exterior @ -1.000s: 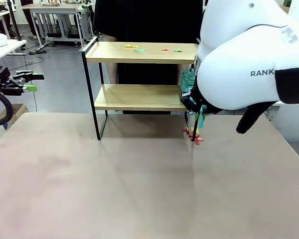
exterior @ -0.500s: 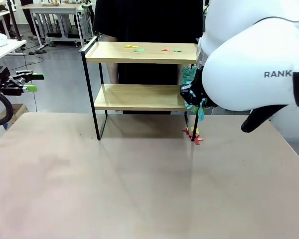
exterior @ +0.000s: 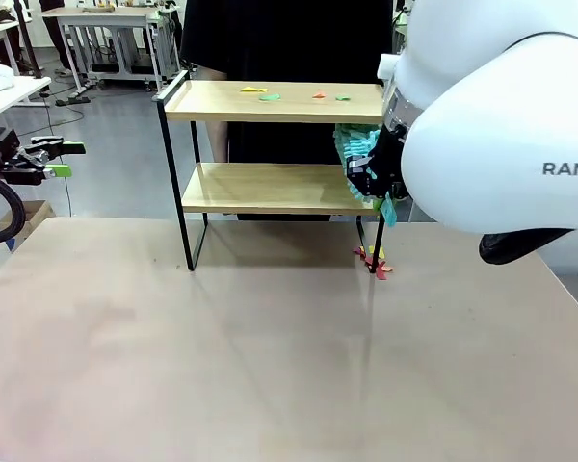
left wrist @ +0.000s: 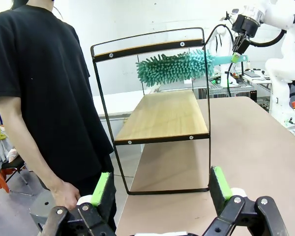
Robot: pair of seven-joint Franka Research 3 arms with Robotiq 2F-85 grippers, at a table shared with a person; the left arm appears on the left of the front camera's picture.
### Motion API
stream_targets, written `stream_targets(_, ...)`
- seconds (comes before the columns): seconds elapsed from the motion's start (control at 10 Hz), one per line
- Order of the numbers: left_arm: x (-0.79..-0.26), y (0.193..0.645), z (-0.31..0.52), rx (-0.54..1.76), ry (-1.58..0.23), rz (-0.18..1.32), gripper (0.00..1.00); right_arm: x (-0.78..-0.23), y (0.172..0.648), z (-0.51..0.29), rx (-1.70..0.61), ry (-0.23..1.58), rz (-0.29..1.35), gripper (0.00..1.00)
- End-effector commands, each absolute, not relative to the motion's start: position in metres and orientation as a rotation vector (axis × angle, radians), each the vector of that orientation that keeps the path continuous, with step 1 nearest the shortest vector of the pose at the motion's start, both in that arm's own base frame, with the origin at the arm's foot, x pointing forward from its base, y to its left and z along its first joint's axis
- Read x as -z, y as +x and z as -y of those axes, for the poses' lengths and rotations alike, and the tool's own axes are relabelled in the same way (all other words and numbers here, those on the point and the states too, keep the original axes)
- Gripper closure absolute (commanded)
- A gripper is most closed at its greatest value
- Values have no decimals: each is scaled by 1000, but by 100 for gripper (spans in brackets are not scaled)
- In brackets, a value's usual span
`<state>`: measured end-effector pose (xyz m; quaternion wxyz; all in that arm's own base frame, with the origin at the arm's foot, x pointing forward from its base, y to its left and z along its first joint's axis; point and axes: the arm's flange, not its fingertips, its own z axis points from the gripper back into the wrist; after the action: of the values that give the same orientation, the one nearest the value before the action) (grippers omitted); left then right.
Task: Clean the shelf.
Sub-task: Clean the specific section of the Shelf indicated by the human with the Duster.
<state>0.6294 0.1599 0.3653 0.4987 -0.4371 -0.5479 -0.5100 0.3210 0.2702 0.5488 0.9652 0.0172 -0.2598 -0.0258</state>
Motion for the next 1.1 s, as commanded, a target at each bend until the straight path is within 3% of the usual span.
stream_targets(0.0,-367,628,-160,1236,-1056,1331,0,-551,315,-256,-92,130,492,87)
stream_targets(0.7,-367,628,-160,1236,-1056,1331,0,-565,281,-230,-811,433,323,87)
stream_targets(1.0,-367,628,-160,1236,-1056,1331,0,-576,255,-219,-911,400,173,87)
